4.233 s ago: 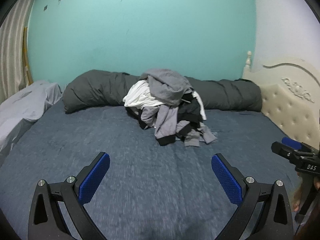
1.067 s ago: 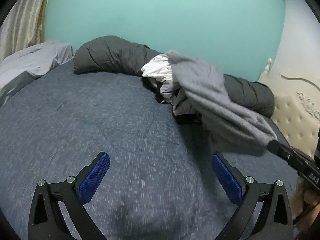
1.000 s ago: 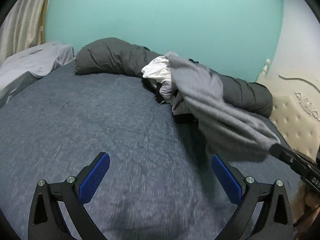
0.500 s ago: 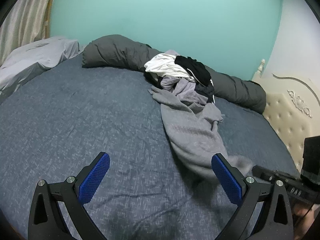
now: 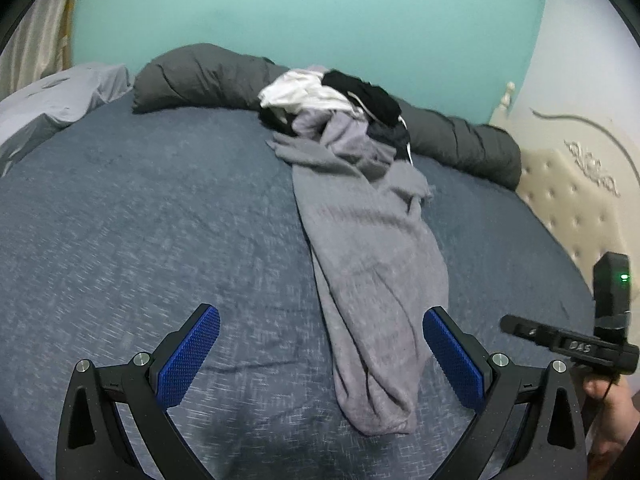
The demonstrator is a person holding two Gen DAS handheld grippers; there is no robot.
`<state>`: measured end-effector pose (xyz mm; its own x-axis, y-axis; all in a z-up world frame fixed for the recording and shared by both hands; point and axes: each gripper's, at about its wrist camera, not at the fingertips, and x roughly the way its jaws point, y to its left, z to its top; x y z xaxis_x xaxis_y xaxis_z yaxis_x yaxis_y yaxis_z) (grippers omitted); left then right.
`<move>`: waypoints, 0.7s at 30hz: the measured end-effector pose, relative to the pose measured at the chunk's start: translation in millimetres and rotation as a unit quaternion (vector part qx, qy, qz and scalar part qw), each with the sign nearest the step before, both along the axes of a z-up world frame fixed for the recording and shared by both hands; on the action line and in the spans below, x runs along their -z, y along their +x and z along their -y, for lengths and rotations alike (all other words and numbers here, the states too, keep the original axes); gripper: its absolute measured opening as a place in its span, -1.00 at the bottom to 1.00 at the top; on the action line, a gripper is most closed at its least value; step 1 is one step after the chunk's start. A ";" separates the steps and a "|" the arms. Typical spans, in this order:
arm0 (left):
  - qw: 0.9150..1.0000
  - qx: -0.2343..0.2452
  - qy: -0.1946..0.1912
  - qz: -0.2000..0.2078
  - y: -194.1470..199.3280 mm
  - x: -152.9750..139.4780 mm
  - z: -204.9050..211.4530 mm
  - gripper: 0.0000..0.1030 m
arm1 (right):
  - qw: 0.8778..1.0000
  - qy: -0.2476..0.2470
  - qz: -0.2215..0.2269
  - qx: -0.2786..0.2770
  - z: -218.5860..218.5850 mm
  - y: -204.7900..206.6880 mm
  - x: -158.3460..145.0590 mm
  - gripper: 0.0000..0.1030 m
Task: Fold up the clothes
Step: 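Pull the grey sweatshirt out of the pile and lay it flat with the right gripper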
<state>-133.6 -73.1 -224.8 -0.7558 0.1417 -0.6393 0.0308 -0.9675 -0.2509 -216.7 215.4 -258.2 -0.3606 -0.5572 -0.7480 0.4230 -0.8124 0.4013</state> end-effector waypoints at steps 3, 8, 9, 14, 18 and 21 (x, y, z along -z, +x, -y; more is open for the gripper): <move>1.000 0.004 -0.003 0.014 -3.1 24.3 -9.0 1.00 | 1.000 0.008 0.014 -0.005 -1.1 -3.4 26.1 0.07; 0.999 0.033 -0.001 0.040 -6.8 53.2 -25.5 1.00 | 1.000 0.006 0.022 0.009 -3.5 -8.6 43.4 0.07; 0.998 0.041 -0.001 0.045 -7.4 57.2 -29.9 1.00 | 1.000 0.003 0.022 0.019 -6.6 -9.9 45.6 0.07; 0.996 0.071 -0.010 0.060 -9.2 74.3 -50.2 1.00 | 0.998 0.006 0.008 0.059 -21.4 -5.2 51.3 0.07; 0.994 0.080 -0.016 0.072 -14.1 85.4 -60.2 1.00 | 0.998 0.002 -0.011 0.057 -26.0 9.5 48.4 0.07; 0.992 0.090 -0.024 0.081 -18.3 92.8 -68.0 1.00 | 0.998 -0.011 -0.011 0.057 -25.7 19.7 47.6 0.07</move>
